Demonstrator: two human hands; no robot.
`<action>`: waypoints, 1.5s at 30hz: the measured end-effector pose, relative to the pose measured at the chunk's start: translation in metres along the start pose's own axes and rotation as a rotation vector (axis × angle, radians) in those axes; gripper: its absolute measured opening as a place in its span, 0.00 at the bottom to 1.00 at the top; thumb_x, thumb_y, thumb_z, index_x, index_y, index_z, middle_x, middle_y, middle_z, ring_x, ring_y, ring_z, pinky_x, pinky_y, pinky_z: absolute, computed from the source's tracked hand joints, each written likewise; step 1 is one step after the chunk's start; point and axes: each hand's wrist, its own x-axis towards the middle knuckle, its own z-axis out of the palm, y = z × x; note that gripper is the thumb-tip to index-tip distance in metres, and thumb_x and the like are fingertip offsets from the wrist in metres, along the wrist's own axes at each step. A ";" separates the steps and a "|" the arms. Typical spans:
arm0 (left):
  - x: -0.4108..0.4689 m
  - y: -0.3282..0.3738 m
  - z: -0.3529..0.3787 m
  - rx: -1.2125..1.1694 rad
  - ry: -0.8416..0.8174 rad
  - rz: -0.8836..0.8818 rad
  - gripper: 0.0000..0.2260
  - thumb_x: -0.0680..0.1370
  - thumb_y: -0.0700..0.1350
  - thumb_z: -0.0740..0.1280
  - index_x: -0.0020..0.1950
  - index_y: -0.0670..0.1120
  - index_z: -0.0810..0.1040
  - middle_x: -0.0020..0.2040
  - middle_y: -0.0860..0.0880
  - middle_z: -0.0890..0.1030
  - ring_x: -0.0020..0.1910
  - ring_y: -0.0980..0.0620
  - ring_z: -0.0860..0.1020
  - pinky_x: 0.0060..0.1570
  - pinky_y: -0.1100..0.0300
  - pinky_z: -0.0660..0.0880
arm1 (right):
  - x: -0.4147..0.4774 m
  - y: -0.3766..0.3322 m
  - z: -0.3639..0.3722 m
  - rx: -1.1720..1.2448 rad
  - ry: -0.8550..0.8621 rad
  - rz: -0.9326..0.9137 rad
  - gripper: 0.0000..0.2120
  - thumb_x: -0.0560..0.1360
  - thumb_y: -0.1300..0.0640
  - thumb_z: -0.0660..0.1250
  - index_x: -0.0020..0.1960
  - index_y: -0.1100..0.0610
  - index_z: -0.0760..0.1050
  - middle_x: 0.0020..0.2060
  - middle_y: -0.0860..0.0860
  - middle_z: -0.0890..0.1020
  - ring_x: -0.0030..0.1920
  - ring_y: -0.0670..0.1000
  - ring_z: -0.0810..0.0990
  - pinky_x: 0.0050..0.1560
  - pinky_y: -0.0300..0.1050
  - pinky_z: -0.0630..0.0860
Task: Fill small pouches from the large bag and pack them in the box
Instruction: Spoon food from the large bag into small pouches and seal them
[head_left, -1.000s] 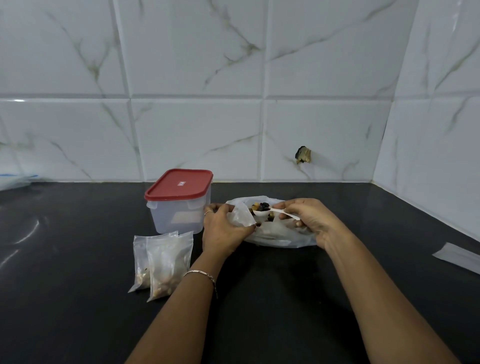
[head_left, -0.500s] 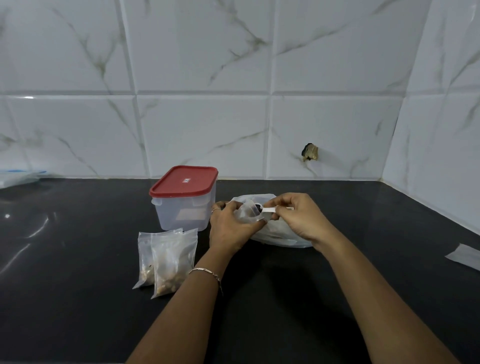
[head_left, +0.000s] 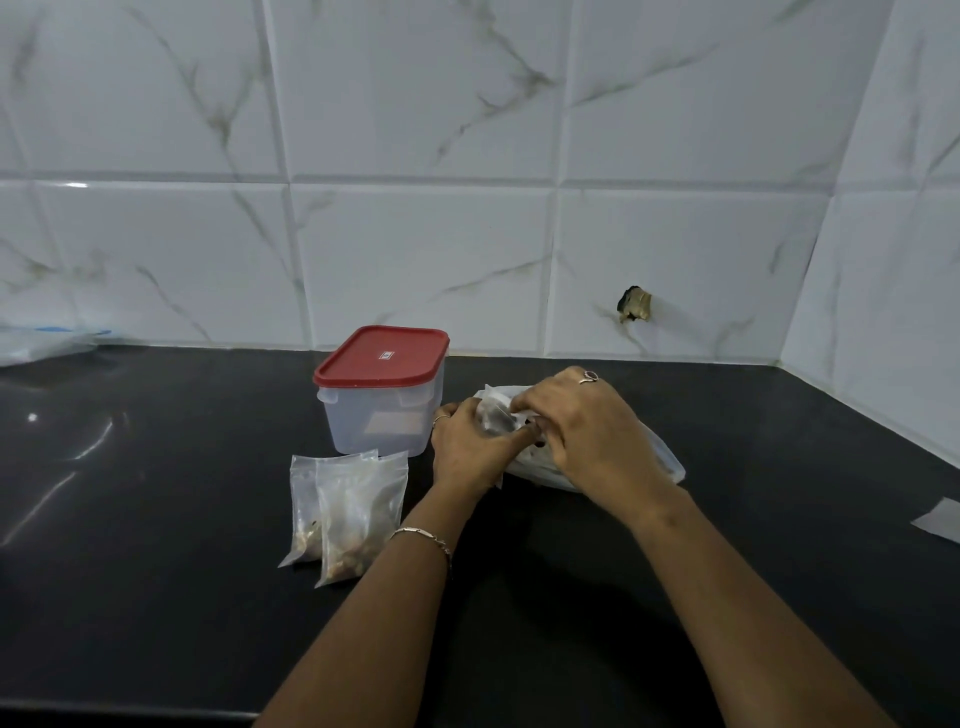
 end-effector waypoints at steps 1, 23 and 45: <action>0.001 -0.001 0.000 -0.017 0.007 -0.004 0.45 0.51 0.68 0.70 0.64 0.47 0.75 0.65 0.46 0.70 0.62 0.47 0.73 0.63 0.46 0.73 | 0.001 -0.001 0.000 -0.011 0.007 -0.005 0.14 0.65 0.66 0.75 0.50 0.56 0.82 0.43 0.52 0.84 0.46 0.54 0.80 0.46 0.52 0.79; 0.005 -0.001 -0.003 -0.435 -0.094 -0.069 0.24 0.59 0.51 0.82 0.51 0.51 0.78 0.51 0.46 0.83 0.51 0.49 0.82 0.55 0.47 0.79 | -0.003 0.011 0.001 -0.005 0.191 0.071 0.10 0.70 0.66 0.71 0.48 0.54 0.79 0.41 0.47 0.82 0.45 0.50 0.79 0.45 0.47 0.76; 0.000 0.004 -0.006 -0.182 -0.083 -0.084 0.20 0.58 0.60 0.77 0.44 0.56 0.77 0.51 0.50 0.82 0.51 0.51 0.80 0.55 0.48 0.78 | -0.019 0.047 -0.012 0.054 -0.192 0.412 0.11 0.76 0.59 0.67 0.51 0.44 0.82 0.49 0.43 0.83 0.46 0.44 0.78 0.45 0.39 0.72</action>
